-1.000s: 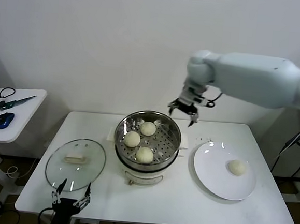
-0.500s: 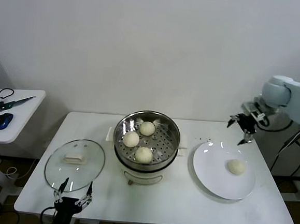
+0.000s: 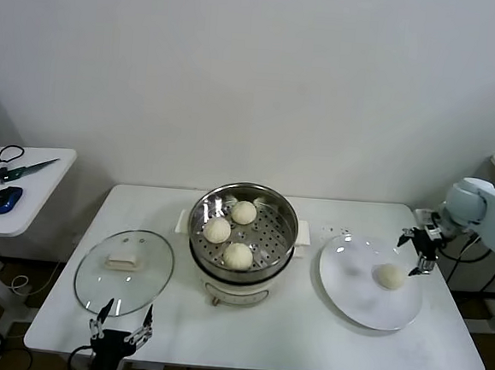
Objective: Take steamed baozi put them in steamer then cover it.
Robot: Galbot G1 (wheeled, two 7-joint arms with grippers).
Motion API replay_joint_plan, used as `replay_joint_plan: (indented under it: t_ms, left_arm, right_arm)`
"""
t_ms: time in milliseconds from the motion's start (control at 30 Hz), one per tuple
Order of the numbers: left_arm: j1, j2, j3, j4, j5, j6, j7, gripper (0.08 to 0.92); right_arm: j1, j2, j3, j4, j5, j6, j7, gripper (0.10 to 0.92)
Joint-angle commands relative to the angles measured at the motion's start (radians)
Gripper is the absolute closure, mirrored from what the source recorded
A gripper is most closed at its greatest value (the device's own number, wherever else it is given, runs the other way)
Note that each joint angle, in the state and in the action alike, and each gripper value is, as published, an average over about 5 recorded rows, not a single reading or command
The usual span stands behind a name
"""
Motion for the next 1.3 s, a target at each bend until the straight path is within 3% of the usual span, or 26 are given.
replay_joint_plan:
  t_ms: [33,500,900,1100,1300]
  left_arm:
    - [0.001,0.0,0.0,0.003,0.001,0.0,0.0,0.177]
    - [-0.001,0.007,0.0,0.011,0.01,0.0,0.001,0.177]
    - [0.0,0.007,0.0,0.012,0.011,-0.001,0.0,0.177]
    - [0.003,0.008,-0.003,0.008,0.011,-0.002,-0.001,0.177]
    - [0.001,0.006,0.003,0.003,0.015,-0.001,-0.001,0.177]
  right_arm:
    - [-0.246,0.022,0.243,-0.109,-0.078,-0.028,0.04,0.203]
    - [-0.279,0.07,0.296,-0.134,-0.082,-0.053,0.059,0.206]
    - [-0.214,0.068,0.252,-0.116,-0.038,-0.07,0.043,0.31]
    - [0.0,0.03,0.062,-0.01,0.155,-0.105,0.028,0.323]
    - [0.434,0.052,-0.287,0.189,0.388,-0.135,0.005,0.329]
